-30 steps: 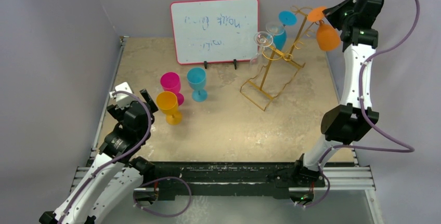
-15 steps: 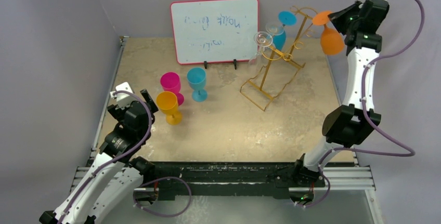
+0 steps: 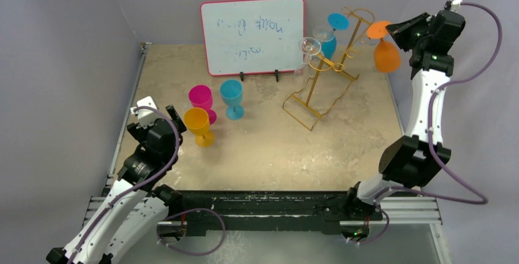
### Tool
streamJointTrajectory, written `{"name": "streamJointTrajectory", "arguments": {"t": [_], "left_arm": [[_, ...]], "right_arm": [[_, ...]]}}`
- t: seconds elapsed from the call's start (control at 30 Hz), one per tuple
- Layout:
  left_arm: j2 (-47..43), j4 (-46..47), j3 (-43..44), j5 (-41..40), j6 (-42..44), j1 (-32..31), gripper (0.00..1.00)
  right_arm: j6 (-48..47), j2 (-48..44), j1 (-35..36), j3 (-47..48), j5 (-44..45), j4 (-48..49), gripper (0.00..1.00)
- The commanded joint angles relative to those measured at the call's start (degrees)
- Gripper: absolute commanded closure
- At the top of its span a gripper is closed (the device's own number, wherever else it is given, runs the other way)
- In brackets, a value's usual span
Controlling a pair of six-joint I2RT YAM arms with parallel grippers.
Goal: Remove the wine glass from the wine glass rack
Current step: Pick up the wine glass from the wine rack, then place the wine glass at the center of the board.
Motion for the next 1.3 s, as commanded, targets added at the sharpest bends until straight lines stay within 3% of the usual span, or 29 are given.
{"name": "streamJointTrajectory", "arguments": {"t": [0.0, 0.3, 0.43, 0.73, 1.0, 1.1, 1.27], "left_arm": [[-0.38, 1.4, 2.38, 1.41, 0.53, -0.14, 0.14], [-0.67, 2.12, 2.37, 4.42, 2.06, -0.14, 0.14], [-0.84, 2.15, 2.49, 4.48, 2.24, -0.14, 0.14], [-1.48, 2.17, 2.46, 6.72, 2.33, -0.14, 0.15], [-0.68, 2.55, 2.51, 9.08, 2.74, -0.14, 0.15], [0.07, 2.59, 2.75, 10.36, 2.82, -0.14, 0.15], [1.96, 0.47, 4.45, 14.76, -0.96, -0.14, 0.16]], "right_arm": [[-1.76, -10.38, 0.08, -5.61, -1.57, 7.07, 1.0], [-9.41, -21.63, 0.02, -15.2, -6.1, 5.22, 1.0], [-9.77, -30.34, 0.05, -24.94, -10.22, 4.54, 1.0], [-9.09, -47.77, 0.07, -43.42, -8.22, -0.85, 1.0], [-11.83, -48.72, 0.62, -52.04, -28.7, 1.84, 1.0], [-12.26, -48.59, 3.41, -54.66, -33.01, 3.13, 1.0], [-7.47, -51.83, 16.09, -59.51, -29.54, 10.03, 1.0]]}}
